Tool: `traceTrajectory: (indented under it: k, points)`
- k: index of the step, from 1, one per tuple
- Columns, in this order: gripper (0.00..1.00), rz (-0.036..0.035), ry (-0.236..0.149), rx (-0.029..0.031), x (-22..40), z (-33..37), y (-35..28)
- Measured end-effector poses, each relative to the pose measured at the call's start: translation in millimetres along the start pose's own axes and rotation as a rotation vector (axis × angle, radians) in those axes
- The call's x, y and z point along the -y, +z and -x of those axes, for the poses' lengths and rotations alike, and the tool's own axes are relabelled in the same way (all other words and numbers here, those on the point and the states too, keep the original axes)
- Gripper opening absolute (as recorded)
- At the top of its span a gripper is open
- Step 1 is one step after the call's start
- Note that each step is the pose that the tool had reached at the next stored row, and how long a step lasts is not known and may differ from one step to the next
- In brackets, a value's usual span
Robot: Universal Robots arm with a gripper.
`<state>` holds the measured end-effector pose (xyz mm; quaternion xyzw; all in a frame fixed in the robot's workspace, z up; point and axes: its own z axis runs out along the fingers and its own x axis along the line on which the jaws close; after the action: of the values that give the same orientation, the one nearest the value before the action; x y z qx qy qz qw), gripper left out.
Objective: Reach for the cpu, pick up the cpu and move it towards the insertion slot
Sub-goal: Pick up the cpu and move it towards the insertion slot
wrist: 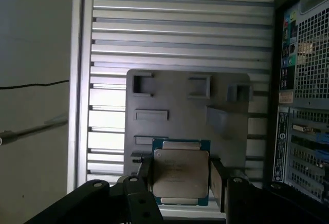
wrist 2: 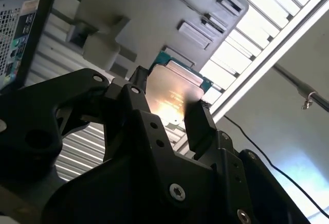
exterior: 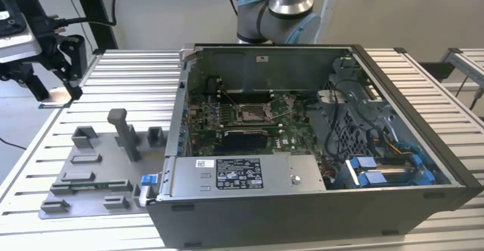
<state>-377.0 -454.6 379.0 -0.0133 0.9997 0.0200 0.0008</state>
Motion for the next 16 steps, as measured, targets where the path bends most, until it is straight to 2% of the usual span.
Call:
traceTrajectory:
  k: [16]
  points:
    - [0.0,-0.0001,0.0,-0.0003,1.3,51.1,0.0]
